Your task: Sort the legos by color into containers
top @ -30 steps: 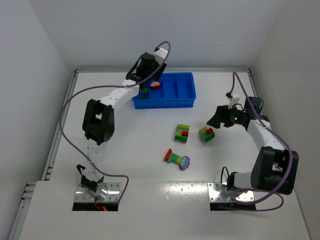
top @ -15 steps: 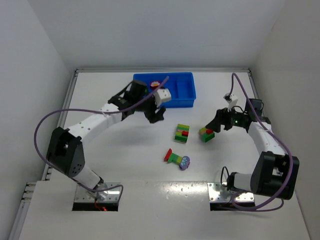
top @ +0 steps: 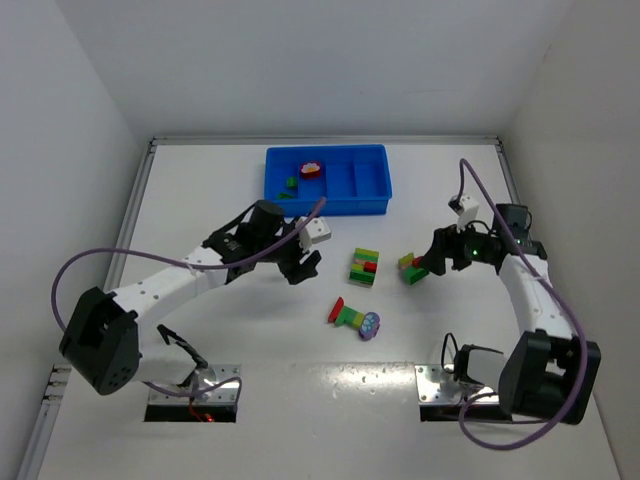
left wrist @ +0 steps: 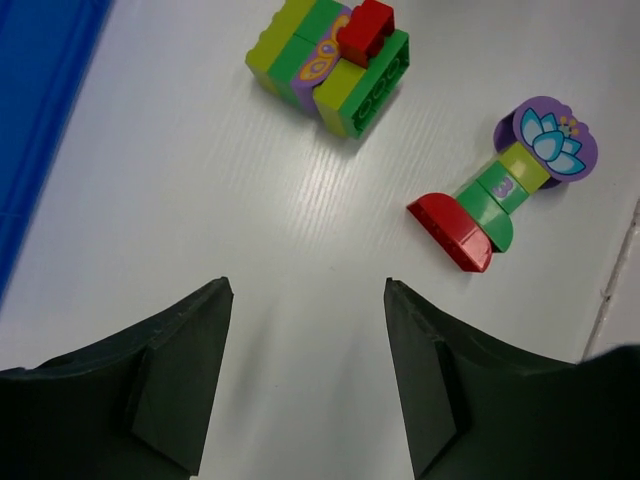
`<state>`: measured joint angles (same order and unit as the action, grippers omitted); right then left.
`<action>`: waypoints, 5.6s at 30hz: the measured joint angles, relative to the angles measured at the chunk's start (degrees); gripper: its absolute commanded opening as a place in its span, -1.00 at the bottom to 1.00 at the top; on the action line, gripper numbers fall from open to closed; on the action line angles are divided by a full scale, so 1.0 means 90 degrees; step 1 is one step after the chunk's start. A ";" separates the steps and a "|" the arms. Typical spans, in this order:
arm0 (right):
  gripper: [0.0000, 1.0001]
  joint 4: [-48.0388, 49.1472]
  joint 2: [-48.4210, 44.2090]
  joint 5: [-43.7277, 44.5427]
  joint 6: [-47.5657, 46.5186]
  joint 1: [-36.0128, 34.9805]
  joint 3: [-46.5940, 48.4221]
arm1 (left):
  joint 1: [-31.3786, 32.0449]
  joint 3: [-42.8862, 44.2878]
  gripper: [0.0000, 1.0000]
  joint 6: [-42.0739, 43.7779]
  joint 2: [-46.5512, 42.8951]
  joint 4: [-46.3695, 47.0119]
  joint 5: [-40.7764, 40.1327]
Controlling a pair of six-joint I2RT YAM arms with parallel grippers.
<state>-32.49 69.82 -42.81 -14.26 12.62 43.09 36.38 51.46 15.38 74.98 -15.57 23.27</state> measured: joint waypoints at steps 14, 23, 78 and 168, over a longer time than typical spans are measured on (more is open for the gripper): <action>0.66 -0.0306 -0.0580 -0.0197 -0.0738 0.0046 -0.0238 | 0.1503 0.0124 0.71 0.2142 0.0741 -0.0957 0.0933; 0.66 -0.0304 -0.0476 -0.0194 -0.0758 0.0080 -0.0238 | 0.2363 0.0988 0.34 0.3213 0.1821 -0.1090 0.0765; 0.66 -0.0342 -0.0357 -0.0389 -0.0872 0.0291 -0.0238 | 0.2387 0.1586 -0.61 0.3213 0.3463 -0.0981 0.0253; -1.00 -0.1530 0.2118 -0.1375 -0.0389 -0.1120 0.3036 | -0.0663 0.3135 -0.83 -0.1326 0.2261 0.0551 -0.2023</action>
<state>-46.26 88.88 -55.18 -17.76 2.55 70.41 30.41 79.68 3.44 95.33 -10.61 5.06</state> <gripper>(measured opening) 0.391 0.417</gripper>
